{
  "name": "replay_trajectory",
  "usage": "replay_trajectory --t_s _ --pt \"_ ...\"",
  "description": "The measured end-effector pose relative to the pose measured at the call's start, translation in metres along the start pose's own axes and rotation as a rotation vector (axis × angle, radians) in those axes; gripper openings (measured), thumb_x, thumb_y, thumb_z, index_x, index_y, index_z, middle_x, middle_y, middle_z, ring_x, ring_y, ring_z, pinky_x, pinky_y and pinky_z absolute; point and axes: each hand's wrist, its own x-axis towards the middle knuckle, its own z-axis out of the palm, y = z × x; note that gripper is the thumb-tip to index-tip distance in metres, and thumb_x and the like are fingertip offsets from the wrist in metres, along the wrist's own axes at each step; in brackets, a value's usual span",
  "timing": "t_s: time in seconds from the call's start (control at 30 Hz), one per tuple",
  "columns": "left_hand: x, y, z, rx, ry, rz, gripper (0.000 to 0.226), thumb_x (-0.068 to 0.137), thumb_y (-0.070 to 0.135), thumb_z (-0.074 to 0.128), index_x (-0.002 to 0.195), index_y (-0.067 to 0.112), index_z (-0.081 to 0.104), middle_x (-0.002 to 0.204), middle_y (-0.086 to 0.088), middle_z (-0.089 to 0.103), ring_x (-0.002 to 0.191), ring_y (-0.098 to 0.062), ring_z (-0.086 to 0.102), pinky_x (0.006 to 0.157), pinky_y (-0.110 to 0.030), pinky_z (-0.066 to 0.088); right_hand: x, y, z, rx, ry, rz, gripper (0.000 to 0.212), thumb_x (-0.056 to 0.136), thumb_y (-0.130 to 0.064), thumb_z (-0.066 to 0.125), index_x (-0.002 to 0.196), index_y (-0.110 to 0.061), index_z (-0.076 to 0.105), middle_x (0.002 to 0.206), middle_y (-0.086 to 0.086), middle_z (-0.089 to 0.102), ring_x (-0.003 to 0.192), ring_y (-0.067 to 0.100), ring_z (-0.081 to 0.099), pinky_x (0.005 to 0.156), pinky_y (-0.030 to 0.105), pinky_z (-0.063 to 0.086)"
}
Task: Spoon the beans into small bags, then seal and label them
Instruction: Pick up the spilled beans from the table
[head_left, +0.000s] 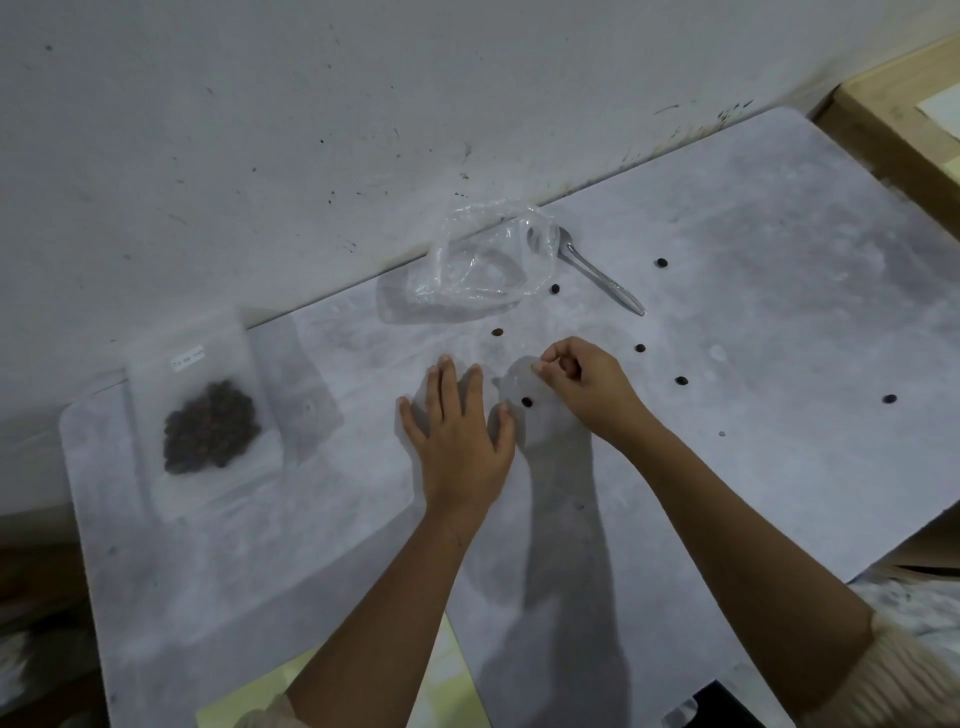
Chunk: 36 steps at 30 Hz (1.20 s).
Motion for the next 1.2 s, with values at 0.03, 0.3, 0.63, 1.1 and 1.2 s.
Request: replay_trajectory --t_s 0.03,0.3,0.63,1.1,1.2 --pt "0.000 0.000 0.000 -0.004 -0.003 0.001 0.056 0.091 0.047 0.031 0.138 0.018 0.042 0.152 -0.011 0.030 0.142 -0.025 0.023 0.112 -0.057 0.010 -0.004 -0.001 -0.001 0.153 0.001 0.053 0.015 0.092 -0.026 0.055 0.084 -0.014 0.054 0.064 -0.007 0.041 0.057 0.005 0.038 0.053 0.010 0.036" --pt "0.000 0.001 -0.001 -0.010 0.007 -0.014 0.054 0.093 0.047 0.031 0.139 0.020 0.041 0.152 -0.009 0.029 0.143 -0.023 0.022 0.113 -0.055 0.009 -0.027 0.005 0.007 1.180 -0.086 0.411 0.020 0.093 -0.008 0.041 0.074 -0.011 0.047 0.064 0.000 0.044 0.051 0.008 0.035 0.043 0.018 0.029" --pt "-0.001 0.001 0.001 0.007 0.010 -0.011 0.052 0.094 0.046 0.032 0.139 0.021 0.041 0.152 -0.009 0.030 0.143 -0.023 0.022 0.113 -0.054 0.009 -0.017 0.015 0.012 -0.050 -0.004 -0.104 0.006 0.088 -0.015 0.060 0.094 -0.014 0.059 0.070 -0.014 0.042 0.064 0.001 0.040 0.063 0.010 0.034" --pt "-0.005 -0.015 -0.002 0.036 -0.068 0.085 0.058 0.096 0.047 0.017 0.147 0.022 0.026 0.157 -0.007 0.017 0.146 -0.019 0.011 0.115 -0.048 0.005 -0.002 0.010 0.024 -0.224 -0.051 -0.190 0.012 0.085 -0.016 0.065 0.094 -0.008 0.065 0.076 -0.012 0.042 0.065 0.002 0.043 0.063 0.003 0.034" --pt "-0.007 -0.022 -0.005 0.019 -0.102 0.123 0.059 0.096 0.048 0.014 0.148 0.022 0.022 0.158 -0.004 0.012 0.146 -0.016 0.005 0.116 -0.044 -0.001 -0.003 0.009 0.025 -0.253 -0.092 -0.156 0.011 0.089 -0.018 0.060 0.090 -0.008 0.055 0.082 -0.005 0.043 0.070 0.005 0.043 0.064 0.010 0.032"
